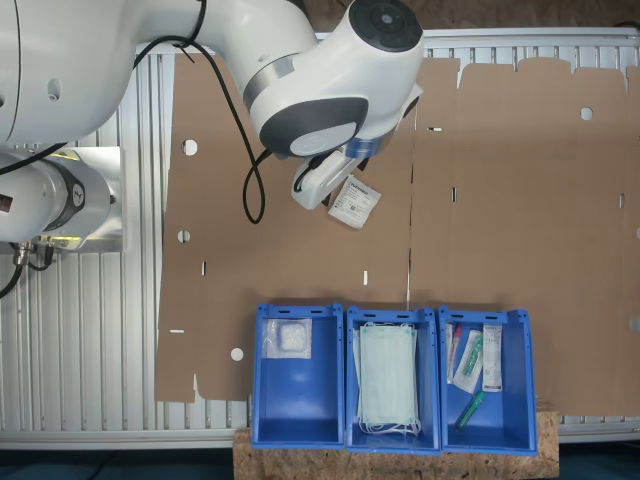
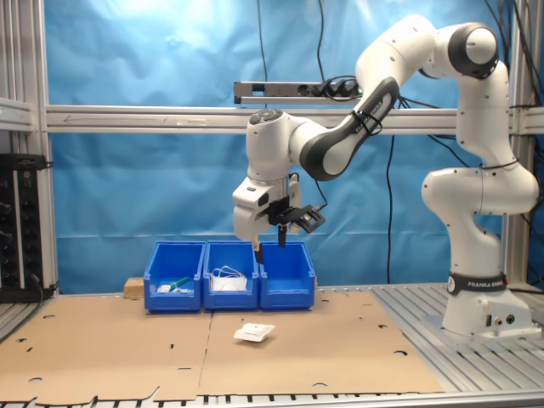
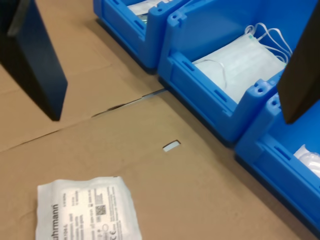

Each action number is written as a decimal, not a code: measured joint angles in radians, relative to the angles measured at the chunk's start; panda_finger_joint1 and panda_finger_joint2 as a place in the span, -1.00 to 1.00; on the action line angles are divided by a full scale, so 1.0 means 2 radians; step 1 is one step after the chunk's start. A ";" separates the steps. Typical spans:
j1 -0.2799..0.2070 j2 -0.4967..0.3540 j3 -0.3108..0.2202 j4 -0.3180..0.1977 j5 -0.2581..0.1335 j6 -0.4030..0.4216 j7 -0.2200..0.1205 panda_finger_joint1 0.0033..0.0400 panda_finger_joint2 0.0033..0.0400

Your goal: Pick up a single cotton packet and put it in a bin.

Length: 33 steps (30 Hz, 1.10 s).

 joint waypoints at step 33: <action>-0.164 0.009 0.170 0.000 0.000 0.007 0.000 1.00 1.00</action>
